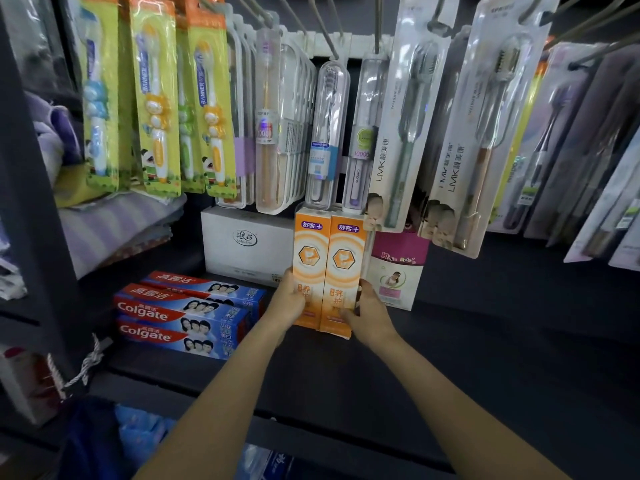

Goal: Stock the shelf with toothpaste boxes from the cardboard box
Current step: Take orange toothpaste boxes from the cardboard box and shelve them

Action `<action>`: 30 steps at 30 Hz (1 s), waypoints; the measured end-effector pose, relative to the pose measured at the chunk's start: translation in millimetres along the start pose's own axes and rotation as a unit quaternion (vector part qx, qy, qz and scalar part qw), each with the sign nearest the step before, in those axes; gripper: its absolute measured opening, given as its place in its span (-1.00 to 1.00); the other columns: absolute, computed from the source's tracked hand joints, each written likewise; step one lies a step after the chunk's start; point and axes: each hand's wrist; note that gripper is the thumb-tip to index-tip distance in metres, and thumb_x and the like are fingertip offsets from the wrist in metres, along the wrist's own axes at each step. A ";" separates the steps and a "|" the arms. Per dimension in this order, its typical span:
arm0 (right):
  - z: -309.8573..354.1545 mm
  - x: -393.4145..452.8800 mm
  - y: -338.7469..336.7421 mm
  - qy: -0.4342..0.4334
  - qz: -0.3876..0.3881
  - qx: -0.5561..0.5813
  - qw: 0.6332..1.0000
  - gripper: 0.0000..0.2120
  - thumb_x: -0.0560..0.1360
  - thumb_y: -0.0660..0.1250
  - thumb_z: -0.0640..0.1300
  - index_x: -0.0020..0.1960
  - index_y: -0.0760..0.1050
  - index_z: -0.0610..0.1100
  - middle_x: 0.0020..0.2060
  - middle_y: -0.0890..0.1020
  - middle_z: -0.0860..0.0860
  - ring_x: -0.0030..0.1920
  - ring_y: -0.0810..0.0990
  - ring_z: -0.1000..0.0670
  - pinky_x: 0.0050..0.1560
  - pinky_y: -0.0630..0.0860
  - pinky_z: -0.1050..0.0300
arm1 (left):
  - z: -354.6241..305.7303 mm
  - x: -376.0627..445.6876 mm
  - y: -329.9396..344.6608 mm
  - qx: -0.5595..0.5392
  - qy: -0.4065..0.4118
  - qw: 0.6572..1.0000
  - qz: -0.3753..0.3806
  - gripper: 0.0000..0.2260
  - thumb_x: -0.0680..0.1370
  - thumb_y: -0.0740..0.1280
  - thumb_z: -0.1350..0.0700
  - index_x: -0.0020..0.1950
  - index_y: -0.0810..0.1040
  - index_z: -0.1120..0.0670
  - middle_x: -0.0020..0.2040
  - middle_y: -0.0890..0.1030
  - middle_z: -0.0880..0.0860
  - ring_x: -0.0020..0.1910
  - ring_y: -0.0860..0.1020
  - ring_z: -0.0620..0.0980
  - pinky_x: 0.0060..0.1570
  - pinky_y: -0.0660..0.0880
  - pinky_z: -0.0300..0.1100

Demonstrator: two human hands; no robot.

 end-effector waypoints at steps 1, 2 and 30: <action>0.7 -1.0 -0.1 0.004 -0.001 0.002 1.000 -0.39 0.46 0.37 -0.26 0.43 0.18 -0.15 0.30 0.41 -0.09 0.32 0.41 -0.12 0.30 0.42 -0.08 | 2.9 -1.7 1.0 -0.005 -0.001 1.000 -0.001 -0.56 0.60 0.08 0.30 0.45 0.16 0.04 0.36 0.38 0.05 0.37 0.33 0.04 0.25 0.34 -0.03; 0.4 -1.6 0.2 0.008 -0.002 0.006 1.000 -0.34 0.44 0.40 -0.24 0.44 0.16 -0.14 0.30 0.40 -0.09 0.33 0.40 -0.13 0.30 0.42 -0.12 | 6.7 -3.4 2.4 -0.007 -0.005 1.000 -0.001 -0.55 0.60 0.09 0.30 0.46 0.14 0.04 0.36 0.38 0.04 0.37 0.33 0.04 0.27 0.33 -0.02; 18.5 -110.4 -35.7 0.022 0.003 -0.025 0.999 -0.72 0.51 0.30 -0.23 0.21 0.47 -0.24 0.12 0.60 -0.16 0.03 0.57 -0.07 0.05 0.52 0.10 | 17.4 -111.4 3.8 0.249 0.155 0.954 0.060 -0.75 0.53 0.19 0.30 0.15 0.53 0.14 0.16 0.55 0.12 0.14 0.52 0.09 0.14 0.46 -0.06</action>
Point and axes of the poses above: each hand's wrist, its own x-axis towards the middle knuckle, its own y-axis out of the palm, z = x × y
